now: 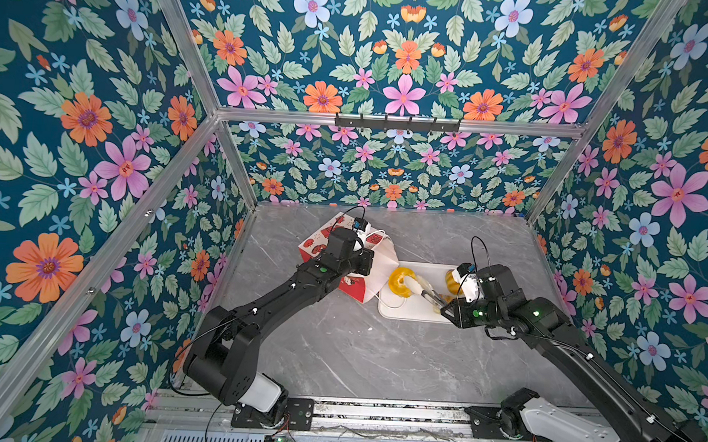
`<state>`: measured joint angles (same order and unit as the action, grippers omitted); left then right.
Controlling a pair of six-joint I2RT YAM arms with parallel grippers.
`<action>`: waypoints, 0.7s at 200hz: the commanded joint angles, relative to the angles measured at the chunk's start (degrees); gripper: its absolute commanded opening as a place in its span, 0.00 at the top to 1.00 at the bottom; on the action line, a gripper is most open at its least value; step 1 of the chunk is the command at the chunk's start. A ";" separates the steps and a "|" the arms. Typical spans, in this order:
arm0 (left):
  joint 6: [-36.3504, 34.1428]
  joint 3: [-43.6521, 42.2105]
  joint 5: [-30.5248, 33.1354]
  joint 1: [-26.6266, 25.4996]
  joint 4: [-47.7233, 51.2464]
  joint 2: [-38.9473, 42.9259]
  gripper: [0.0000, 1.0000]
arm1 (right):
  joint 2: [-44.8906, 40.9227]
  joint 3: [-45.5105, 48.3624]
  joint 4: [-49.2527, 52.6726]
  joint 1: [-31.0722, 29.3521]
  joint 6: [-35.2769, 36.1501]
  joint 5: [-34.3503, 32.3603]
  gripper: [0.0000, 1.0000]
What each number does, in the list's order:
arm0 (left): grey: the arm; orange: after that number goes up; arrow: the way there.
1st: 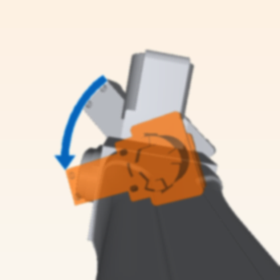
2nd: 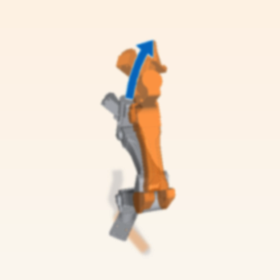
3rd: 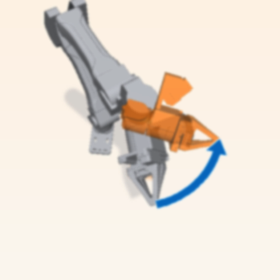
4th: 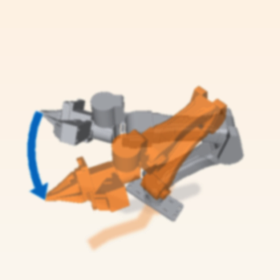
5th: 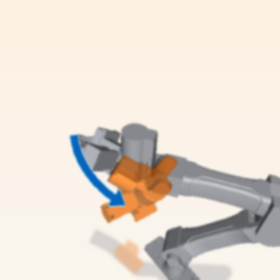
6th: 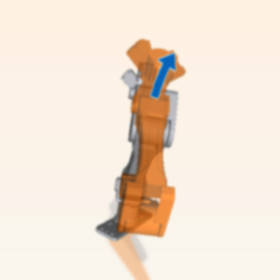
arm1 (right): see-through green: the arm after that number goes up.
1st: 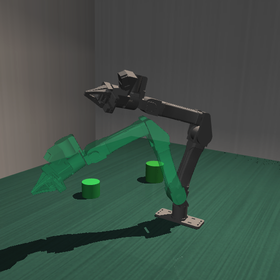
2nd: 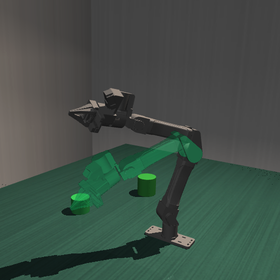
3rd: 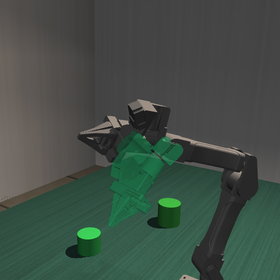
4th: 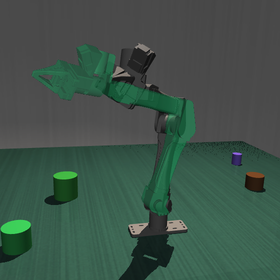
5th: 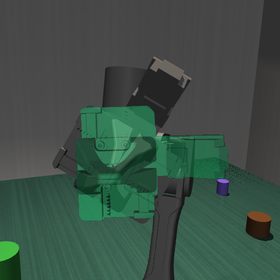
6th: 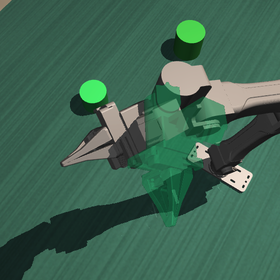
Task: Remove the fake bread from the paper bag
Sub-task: 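Pull the ring bun out of the bag and carry it over the tray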
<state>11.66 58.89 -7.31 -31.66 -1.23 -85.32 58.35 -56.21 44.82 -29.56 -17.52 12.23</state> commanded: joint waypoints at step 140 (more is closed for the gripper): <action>-0.94 -4.87 1.60 2.63 -1.14 7.23 1.00 | 19.30 -18.45 14.87 -0.14 16.46 -31.42 0.85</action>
<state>11.40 54.70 -6.00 -29.47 -1.61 -78.72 76.09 -73.93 59.42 -29.52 -2.63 -15.38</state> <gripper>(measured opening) 0.050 0.284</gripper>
